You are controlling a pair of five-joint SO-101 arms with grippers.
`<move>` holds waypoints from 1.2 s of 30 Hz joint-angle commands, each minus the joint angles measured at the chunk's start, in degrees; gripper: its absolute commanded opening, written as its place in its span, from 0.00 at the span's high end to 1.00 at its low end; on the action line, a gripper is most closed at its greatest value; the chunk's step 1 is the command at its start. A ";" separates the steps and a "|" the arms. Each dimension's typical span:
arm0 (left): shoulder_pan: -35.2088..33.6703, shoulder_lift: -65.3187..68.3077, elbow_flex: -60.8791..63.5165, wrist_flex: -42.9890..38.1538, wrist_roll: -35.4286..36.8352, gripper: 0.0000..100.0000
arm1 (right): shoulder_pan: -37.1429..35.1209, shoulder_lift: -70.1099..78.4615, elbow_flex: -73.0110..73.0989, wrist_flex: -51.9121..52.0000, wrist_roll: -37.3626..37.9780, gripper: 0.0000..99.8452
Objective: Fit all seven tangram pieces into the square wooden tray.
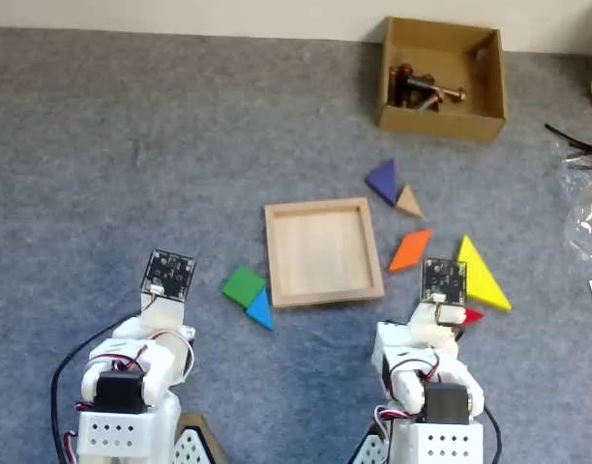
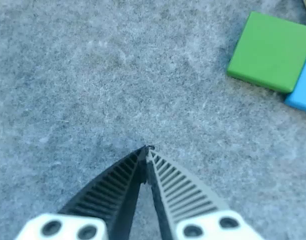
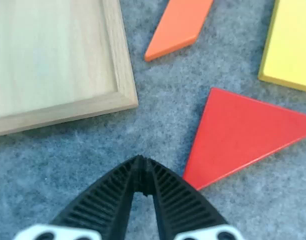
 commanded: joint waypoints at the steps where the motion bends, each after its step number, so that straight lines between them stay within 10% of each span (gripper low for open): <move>1: 1.36 -0.31 1.19 0.18 0.44 0.99 | 0.75 -0.48 7.96 0.04 -0.26 0.99; 36: 1.36 -0.31 1.19 0.18 0.44 0.99 | 0.84 -0.48 7.96 -1.54 -0.26 0.99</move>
